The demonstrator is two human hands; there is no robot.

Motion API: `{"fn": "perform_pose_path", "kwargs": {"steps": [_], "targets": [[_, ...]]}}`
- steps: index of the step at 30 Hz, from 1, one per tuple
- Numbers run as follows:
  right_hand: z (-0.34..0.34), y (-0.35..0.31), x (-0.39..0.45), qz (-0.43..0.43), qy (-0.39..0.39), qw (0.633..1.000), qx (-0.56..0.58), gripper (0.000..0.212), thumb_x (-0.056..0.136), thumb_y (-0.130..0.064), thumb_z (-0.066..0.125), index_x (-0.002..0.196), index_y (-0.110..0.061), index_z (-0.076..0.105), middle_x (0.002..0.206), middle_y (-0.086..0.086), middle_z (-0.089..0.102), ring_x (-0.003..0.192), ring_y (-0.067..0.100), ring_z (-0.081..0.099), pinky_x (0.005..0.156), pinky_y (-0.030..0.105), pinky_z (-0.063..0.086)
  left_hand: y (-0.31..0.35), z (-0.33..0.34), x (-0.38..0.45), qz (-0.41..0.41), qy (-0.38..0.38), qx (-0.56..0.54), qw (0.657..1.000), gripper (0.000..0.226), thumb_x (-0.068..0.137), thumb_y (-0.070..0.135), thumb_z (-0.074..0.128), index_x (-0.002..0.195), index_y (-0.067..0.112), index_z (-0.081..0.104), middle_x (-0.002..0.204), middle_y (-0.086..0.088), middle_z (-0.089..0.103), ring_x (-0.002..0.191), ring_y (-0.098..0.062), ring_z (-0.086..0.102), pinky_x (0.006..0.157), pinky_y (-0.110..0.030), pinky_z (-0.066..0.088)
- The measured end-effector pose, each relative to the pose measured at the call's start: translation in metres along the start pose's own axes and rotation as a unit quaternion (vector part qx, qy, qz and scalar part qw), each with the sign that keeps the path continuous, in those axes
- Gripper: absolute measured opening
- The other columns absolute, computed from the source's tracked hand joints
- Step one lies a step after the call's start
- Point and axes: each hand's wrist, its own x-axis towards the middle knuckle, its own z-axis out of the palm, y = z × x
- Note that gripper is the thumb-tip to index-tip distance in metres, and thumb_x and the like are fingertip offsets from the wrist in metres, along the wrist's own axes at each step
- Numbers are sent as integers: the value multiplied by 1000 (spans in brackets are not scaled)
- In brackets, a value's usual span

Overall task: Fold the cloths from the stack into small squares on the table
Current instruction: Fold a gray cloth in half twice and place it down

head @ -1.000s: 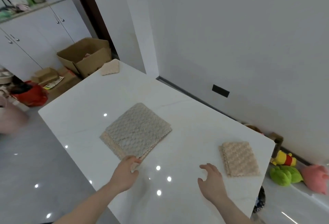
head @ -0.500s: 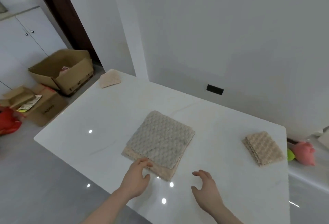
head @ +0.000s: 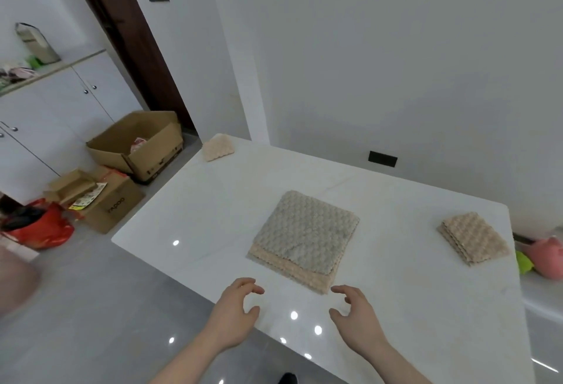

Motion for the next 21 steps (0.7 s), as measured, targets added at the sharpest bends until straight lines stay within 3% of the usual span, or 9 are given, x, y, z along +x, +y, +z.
{"fn": "perform_pose_path", "kwargs": {"steps": [6, 11, 16, 21], "targets": [[21, -16, -12, 2, 30, 1000, 8, 39, 88, -19, 65, 121, -39, 57, 133, -18, 49, 121, 8, 52, 93, 22, 42, -16, -23, 11, 24, -11, 4, 1000, 31, 92, 24, 60, 116, 44, 60, 140, 25, 41, 129, 0, 43, 98, -15, 34], [39, -39, -1, 12, 72, 997, 3, 39, 88, -18, 66, 120, -39, 57, 131, -18, 50, 117, 5, 54, 98, 25, 44, -34, -43, 41, 57, -43, 0, 997, 30, 92, 26, 59, 117, 44, 60, 139, 26, 40, 131, 1, 42, 101, -15, 32], [77, -63, 25, 39, 143, 989, 7, 34, 90, -16, 67, 119, -33, 60, 124, -15, 54, 105, 2, 54, 93, 21, 42, -66, -63, 95, 113, -107, 2, 988, 29, 91, 27, 58, 114, 44, 58, 135, 26, 44, 129, 3, 44, 106, -17, 34], [104, -67, 53, 62, 184, 981, -17, 34, 87, -14, 69, 118, -28, 63, 121, -13, 56, 108, 7, 57, 93, 20, 41, -87, -64, 149, 165, -158, 38, 973, 31, 91, 25, 56, 119, 39, 58, 131, 25, 43, 123, 0, 45, 100, -15, 35]]}}
